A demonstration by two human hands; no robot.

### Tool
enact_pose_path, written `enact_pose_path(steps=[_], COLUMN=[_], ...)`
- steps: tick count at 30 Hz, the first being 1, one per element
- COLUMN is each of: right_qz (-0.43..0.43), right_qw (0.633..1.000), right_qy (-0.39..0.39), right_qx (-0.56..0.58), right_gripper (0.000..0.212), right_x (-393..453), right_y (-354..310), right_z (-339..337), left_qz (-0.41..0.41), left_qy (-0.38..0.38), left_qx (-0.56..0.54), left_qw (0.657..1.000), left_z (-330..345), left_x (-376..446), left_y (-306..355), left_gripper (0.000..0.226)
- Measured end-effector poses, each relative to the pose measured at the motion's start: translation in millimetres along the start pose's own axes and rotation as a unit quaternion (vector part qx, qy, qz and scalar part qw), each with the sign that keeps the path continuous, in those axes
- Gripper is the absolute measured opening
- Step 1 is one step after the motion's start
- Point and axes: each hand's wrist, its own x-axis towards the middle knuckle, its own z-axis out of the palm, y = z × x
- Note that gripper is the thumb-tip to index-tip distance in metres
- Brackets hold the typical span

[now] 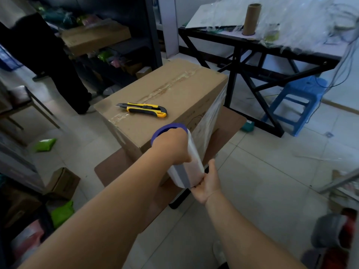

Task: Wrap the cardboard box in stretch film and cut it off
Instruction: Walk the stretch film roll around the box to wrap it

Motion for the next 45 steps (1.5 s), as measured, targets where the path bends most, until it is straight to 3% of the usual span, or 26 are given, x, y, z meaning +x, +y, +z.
enact_pose_path(steps=[24,33,45], right_qz=[0.038,0.052,0.069], right_qw=[0.997,0.995,0.996], right_qy=[-0.018,-0.009,-0.012], right_qx=[-0.061,-0.081,-0.063], right_gripper=[0.075,0.081,0.089], right_x=[-15,-10,5], right_y=[85,111,136], right_z=[23,33,56], left_qz=[-0.006,-0.017,-0.036], left_qy=[0.026,0.035,0.023], left_qx=[-0.007,-0.021,-0.039], left_qw=[1.0,0.999,0.998], left_z=[17,23,26], left_x=[-51,-59,-52], left_y=[-78,-107,-145], left_gripper=[0.029,0.039,0.038])
